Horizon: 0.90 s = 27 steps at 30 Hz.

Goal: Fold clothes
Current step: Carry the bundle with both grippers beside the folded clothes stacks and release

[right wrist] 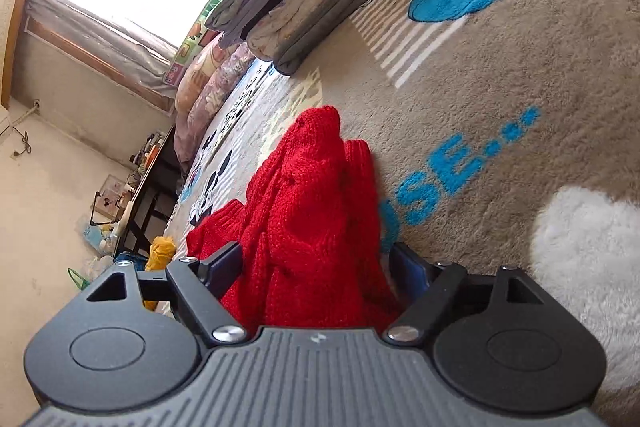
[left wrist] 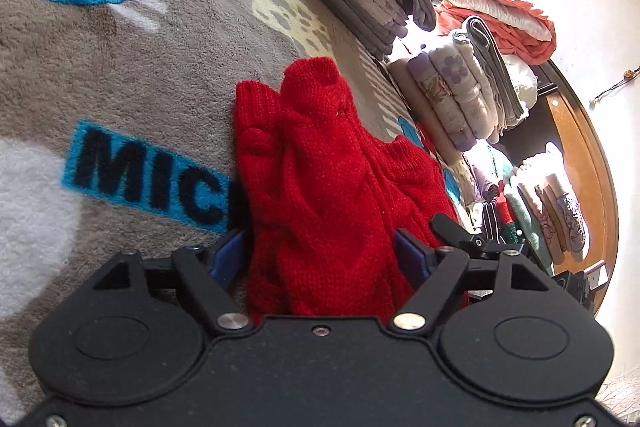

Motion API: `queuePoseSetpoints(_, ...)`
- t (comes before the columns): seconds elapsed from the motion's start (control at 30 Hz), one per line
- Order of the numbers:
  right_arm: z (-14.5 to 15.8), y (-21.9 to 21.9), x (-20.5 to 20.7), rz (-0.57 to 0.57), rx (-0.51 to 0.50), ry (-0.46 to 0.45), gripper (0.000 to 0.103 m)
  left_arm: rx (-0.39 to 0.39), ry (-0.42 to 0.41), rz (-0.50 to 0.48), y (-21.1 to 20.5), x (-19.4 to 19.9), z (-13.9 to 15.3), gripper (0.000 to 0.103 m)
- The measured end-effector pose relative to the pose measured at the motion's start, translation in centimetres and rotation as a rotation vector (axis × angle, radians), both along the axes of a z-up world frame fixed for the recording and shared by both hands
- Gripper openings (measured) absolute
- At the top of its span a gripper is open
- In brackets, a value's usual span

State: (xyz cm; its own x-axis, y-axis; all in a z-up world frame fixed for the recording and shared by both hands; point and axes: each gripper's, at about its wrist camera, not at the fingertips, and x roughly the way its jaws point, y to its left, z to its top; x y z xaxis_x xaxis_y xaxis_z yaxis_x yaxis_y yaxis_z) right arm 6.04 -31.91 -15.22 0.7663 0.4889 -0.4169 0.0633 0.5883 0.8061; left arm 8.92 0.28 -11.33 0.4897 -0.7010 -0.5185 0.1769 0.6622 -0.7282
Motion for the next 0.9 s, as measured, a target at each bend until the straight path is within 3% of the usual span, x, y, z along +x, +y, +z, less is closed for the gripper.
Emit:
queuePoseSetpoints(0.07,-0.5,0.0,0.0,0.021,0.026,-0.02,0.078,-0.028,-0.016,-0.004,-0.1,0.0,0.1,0.059)
queuePoseSetpoints(0.1,-0.8,-0.1,0.1,0.033,0.044,-0.027,0.066,-0.042,-0.023,-0.005,-0.2,0.0,0.2,0.058)
queuePoseSetpoints(0.13,-1.0,-0.1,0.2,0.048,0.074,-0.027,0.062,-0.056,-0.031,-0.007,-0.2,0.0,0.3,0.056)
queuePoseSetpoints(0.3,-0.4,-1.0,0.5,0.058,0.138,-0.078,0.055,-0.134,-0.086,-0.026,-1.0,0.7,1.5,0.053)
queuePoseSetpoints(0.43,1.4,-3.1,1.0,0.037,0.19,-0.158,0.055,-0.179,-0.124,-0.072,-4.4,3.4,3.5,0.053)
queuePoseSetpoints(0.63,4.2,-9.4,2.3,-0.076,0.184,-0.267,0.055,-0.205,-0.143,-0.177,-11.9,9.0,4.8,0.052)
queuePoseSetpoints(0.9,3.1,-17.6,3.6,-0.321,0.184,-0.314,0.055,-0.208,-0.146,-0.373,-21.2,15.4,4.5,0.052)
